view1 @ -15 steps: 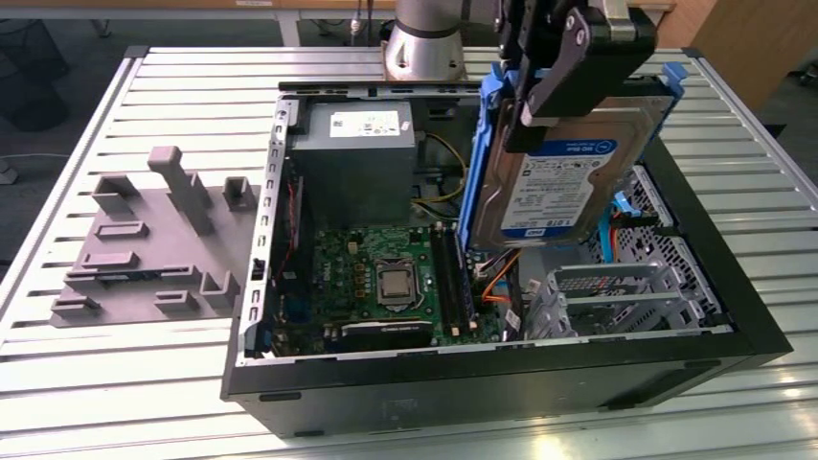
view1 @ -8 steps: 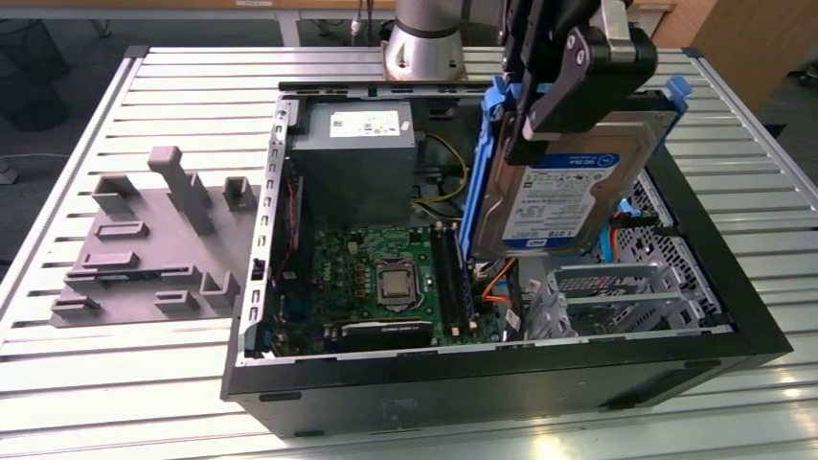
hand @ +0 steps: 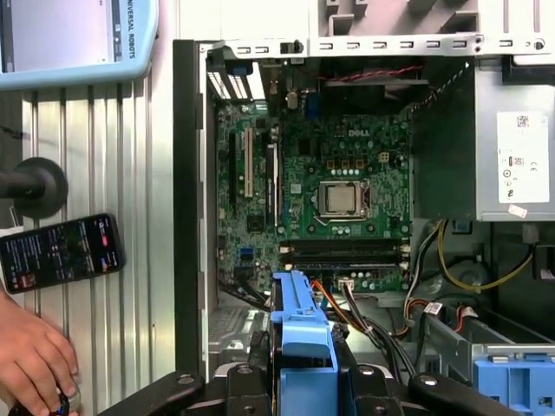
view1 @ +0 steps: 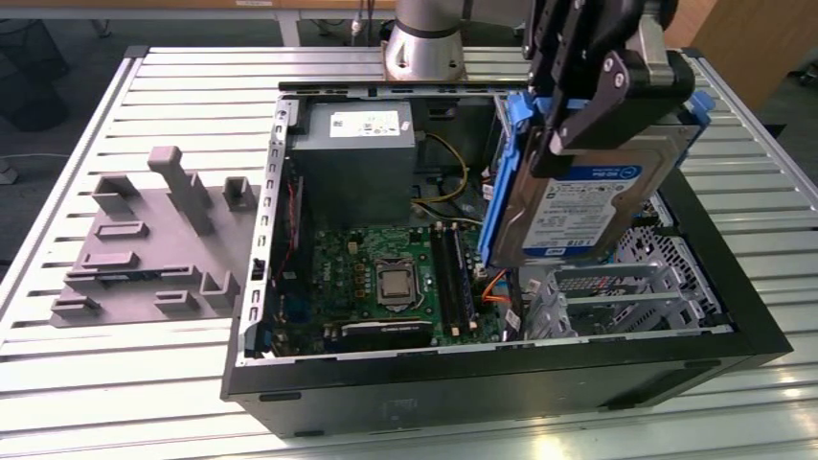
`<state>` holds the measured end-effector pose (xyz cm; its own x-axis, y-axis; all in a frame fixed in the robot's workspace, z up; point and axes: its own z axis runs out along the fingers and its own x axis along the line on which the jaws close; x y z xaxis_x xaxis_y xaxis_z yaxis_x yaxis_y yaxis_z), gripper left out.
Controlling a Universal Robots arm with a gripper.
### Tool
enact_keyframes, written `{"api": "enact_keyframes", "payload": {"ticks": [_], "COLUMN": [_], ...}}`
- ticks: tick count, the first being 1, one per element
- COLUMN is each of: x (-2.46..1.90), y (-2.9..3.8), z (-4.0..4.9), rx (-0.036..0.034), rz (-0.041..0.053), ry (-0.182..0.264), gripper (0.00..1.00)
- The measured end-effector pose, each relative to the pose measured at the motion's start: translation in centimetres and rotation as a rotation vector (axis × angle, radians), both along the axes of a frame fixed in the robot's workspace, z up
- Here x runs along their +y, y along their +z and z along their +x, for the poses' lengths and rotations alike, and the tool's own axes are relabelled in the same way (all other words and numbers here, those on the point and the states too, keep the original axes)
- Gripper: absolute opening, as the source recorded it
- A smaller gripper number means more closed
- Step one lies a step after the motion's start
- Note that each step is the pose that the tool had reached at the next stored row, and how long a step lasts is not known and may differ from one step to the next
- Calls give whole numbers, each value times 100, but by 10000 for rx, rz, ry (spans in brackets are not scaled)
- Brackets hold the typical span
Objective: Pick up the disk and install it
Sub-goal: 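Insert the disk into the insertion slot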
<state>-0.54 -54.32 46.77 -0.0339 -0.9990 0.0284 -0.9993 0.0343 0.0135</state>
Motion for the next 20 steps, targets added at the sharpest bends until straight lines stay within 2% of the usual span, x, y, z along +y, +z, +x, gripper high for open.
{"api": "enact_keyframes", "payload": {"ticks": [7,14,20], "x": [-60,-67,-67], "y": [-66,-115,-122], "z": [118,258,276], "rx": [-1,0,0], "rz": [2,-1,0], "ry": [1,0,0], "gripper": [37,37,37]}}
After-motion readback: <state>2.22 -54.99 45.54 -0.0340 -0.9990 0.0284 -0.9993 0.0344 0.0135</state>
